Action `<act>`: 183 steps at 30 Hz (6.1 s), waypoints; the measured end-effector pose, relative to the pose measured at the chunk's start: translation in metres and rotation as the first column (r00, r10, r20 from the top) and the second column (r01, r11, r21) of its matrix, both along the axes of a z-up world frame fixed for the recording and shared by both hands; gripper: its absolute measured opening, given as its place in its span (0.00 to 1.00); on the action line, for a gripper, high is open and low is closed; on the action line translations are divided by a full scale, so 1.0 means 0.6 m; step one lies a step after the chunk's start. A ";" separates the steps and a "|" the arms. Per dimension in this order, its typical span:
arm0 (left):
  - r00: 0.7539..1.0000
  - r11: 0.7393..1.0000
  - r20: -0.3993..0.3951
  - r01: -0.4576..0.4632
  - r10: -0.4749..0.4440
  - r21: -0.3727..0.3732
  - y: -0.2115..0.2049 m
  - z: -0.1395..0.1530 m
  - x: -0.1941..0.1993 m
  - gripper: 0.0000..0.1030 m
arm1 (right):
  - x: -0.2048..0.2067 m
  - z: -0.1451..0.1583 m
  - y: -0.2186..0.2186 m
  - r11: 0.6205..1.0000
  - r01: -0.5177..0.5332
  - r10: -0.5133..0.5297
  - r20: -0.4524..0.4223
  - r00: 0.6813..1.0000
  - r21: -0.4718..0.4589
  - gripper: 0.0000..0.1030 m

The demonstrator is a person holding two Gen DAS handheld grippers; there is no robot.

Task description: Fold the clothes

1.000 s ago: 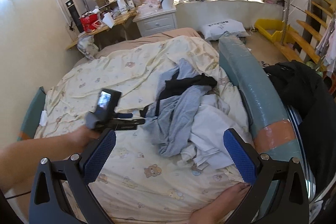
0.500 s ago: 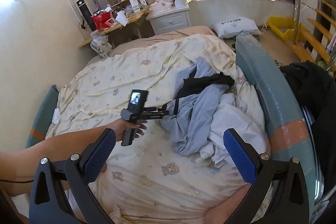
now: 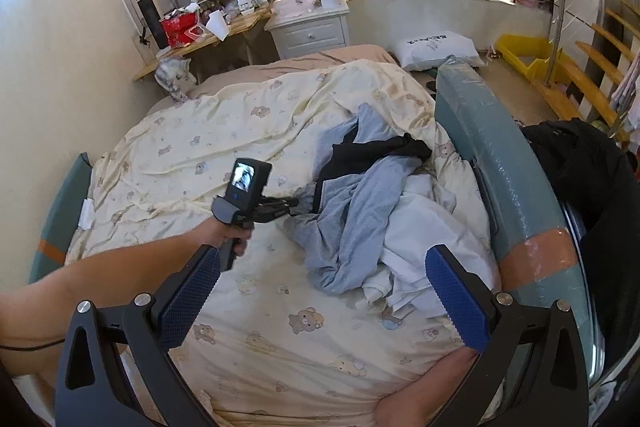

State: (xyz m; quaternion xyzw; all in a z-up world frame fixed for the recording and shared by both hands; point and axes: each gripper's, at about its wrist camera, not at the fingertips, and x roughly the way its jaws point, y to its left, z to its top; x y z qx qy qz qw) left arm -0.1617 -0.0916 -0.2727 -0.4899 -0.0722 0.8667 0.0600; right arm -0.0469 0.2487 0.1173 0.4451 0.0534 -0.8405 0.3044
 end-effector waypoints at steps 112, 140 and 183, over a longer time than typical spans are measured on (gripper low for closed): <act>0.707 0.829 -0.484 0.268 -0.515 -0.491 0.108 0.774 0.574 0.04 | 0.174 0.081 -0.259 0.892 -0.436 0.415 -0.164 0.895 -0.122 0.29; 0.937 0.900 0.077 0.350 -0.342 -0.260 0.084 0.470 0.506 0.55 | 0.173 -0.112 -0.274 0.792 -0.601 0.598 0.064 0.799 0.106 0.76; 0.987 0.964 -0.013 -0.154 0.160 0.216 -0.026 0.390 0.627 0.69 | 0.249 0.112 -0.378 0.865 -0.486 0.501 -0.245 0.830 0.123 0.01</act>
